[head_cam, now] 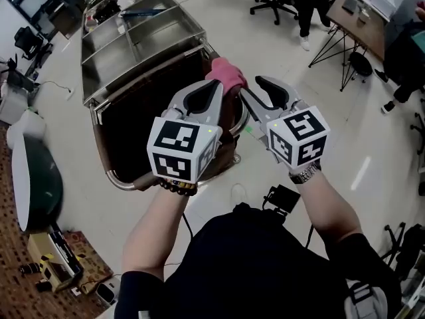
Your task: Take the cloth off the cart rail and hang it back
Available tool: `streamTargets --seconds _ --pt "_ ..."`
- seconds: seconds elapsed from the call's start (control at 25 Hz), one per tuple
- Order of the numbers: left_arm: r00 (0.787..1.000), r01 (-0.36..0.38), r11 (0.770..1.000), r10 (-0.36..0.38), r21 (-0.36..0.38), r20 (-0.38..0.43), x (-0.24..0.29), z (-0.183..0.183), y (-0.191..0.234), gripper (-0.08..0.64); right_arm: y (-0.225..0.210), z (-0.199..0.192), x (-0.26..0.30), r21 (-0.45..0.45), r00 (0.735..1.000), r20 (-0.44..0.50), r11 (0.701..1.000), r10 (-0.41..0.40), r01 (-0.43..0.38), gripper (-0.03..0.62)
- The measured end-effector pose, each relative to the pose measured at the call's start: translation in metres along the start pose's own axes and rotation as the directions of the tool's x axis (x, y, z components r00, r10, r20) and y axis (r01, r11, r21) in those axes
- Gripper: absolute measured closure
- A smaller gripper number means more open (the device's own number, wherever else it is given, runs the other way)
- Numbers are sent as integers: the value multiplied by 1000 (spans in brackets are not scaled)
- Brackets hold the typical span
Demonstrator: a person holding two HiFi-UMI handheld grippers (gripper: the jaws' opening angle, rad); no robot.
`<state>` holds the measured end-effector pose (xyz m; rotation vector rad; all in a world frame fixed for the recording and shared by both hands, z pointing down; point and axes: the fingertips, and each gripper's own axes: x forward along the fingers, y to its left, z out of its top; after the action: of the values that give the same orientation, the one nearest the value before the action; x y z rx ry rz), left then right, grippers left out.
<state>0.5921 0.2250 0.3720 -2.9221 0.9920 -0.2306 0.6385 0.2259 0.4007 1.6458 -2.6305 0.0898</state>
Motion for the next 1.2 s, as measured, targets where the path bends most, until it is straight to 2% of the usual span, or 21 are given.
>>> streamTargets --seconds 0.2,0.4,0.76,0.96,1.2 --pt "999 -18 1000 17 -16 -48 36 -14 21 557 -29 -26 40 21 996 -73 998 54 -53 419" --pt "997 -23 999 20 -42 -72 66 -11 27 557 -55 -34 65 48 986 -123 993 110 -105 410" --pt "997 -39 998 36 -51 -71 76 -13 34 557 -53 -61 91 94 955 -213 977 206 -190 424" --pt "998 -38 998 35 -51 -55 71 -16 34 557 -47 -59 90 71 959 -198 979 202 -191 540" --pt "999 -37 999 37 -40 -11 44 -9 11 557 -31 -34 53 20 980 -125 988 157 -156 549"
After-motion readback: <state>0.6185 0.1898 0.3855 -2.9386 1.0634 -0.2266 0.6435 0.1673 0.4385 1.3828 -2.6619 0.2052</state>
